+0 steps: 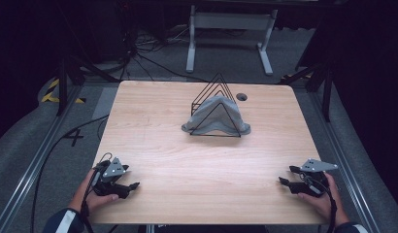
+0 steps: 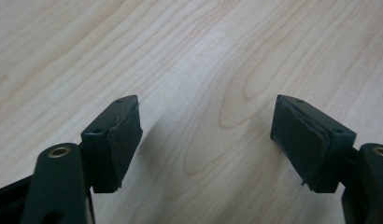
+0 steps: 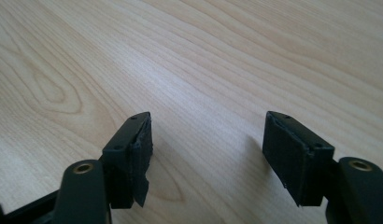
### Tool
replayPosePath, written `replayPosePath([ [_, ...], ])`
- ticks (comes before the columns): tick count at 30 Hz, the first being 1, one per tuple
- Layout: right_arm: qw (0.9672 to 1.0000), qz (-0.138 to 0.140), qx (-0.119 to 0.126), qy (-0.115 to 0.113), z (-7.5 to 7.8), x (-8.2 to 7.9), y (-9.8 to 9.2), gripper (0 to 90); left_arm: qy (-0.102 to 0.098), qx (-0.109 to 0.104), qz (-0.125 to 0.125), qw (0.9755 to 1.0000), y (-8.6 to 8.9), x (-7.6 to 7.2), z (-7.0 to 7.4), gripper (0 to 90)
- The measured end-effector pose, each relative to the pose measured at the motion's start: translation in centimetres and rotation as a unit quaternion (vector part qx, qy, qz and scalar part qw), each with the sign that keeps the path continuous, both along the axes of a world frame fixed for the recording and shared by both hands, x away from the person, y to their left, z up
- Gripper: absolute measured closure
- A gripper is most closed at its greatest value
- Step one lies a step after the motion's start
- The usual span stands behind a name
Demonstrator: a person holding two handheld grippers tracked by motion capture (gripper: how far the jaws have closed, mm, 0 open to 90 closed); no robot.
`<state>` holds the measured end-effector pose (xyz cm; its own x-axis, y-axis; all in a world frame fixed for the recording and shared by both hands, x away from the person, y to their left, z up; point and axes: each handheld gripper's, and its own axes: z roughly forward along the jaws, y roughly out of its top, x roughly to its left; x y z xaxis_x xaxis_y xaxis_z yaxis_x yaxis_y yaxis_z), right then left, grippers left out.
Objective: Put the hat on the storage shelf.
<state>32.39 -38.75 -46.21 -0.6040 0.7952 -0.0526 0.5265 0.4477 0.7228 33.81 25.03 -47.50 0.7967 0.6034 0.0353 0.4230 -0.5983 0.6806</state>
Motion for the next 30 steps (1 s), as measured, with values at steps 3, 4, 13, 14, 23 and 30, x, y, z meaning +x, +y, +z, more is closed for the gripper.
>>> replayPosePath([
  [3,0.9996,-0.010,0.023,-0.010,-0.47,-0.49,-0.58,31.8,0.008,-0.031,0.014,0.9994,0.46,-0.15,-0.55,22.1],
  [4,0.9996,-0.014,0.020,-0.012,-0.48,-0.56,-0.58,29.3,0.000,-0.040,0.018,0.9991,0.49,-0.23,-0.80,20.0],
  [13,0.9992,-0.033,0.020,-0.009,-0.51,-0.53,-0.62,26.5,-0.001,-0.038,0.031,0.9988,0.44,-0.31,-0.82,17.2],
  [14,0.9992,-0.033,0.020,-0.009,-0.51,-0.53,-0.62,26.3,0.000,-0.039,0.032,0.9988,0.43,-0.33,-0.83,17.0],
  [23,0.9990,-0.037,0.022,-0.009,-0.51,-0.51,-0.60,25.7,-0.001,-0.037,0.034,0.9987,0.43,-0.29,-0.82,15.9],
  [30,0.9989,-0.040,0.022,-0.009,-0.52,-0.46,-0.60,25.3,0.001,-0.037,0.035,0.9987,0.43,-0.29,-0.82,15.6],
])
